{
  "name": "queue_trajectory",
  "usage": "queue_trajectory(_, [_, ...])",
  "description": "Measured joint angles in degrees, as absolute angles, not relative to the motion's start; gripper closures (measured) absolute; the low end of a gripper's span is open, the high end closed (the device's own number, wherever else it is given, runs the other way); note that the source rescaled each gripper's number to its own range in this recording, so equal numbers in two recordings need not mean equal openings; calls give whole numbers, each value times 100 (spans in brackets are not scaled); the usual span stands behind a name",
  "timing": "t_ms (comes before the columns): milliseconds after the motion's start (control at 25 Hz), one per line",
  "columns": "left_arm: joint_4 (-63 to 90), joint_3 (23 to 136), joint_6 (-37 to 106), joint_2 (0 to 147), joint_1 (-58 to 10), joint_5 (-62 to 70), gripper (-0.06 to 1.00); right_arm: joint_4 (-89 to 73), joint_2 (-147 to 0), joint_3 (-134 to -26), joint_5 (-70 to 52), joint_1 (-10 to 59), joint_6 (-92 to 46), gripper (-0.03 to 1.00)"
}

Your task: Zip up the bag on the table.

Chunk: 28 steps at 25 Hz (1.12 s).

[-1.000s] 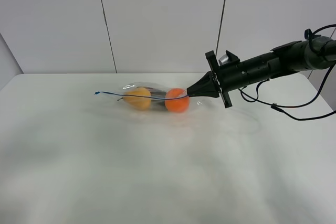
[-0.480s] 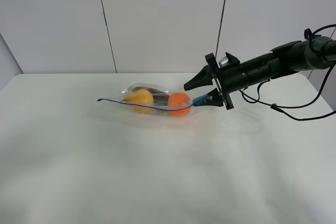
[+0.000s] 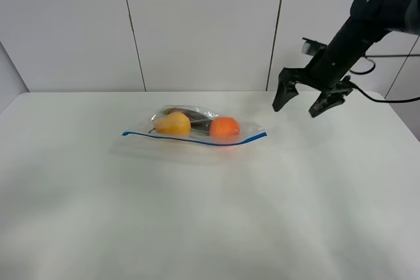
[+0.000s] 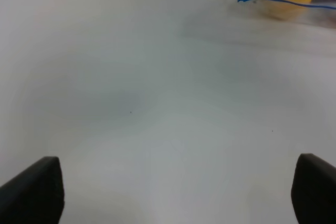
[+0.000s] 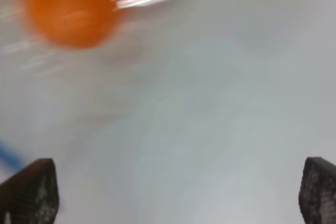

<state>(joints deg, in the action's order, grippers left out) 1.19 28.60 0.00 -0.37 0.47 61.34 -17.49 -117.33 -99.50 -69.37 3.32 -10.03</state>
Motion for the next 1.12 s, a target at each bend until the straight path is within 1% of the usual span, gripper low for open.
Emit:
queue_trajectory(80, [119,2860,0,-37,47,6134,-6,-1070,-11687,-10163,-6940,332,-791,-2])
queue_trajectory(200, [115,2860,0,-37,47,6134,-6,-509,-11654,-10225,-6947,332,-650,-2])
queue_trajectory(440, [115,2860,0,-37,47,6134,-6,-312,-11372,-10178,-6949,332,-545,-2])
queue_trajectory(560, [115,2860,0,-37,47,6134,-6,-300,-10937,-9856,-6947,315,-528,-2])
queue_trajectory(720, [115,2860,0,-37,47,6129,-6,-284,-10106,-8913,-6948,315,-517,-2])
queue_trajectory(1120, [115,2860,0,-37,47,6129,-6,-289,-7057,-5198,-6927,315,-513,-2])
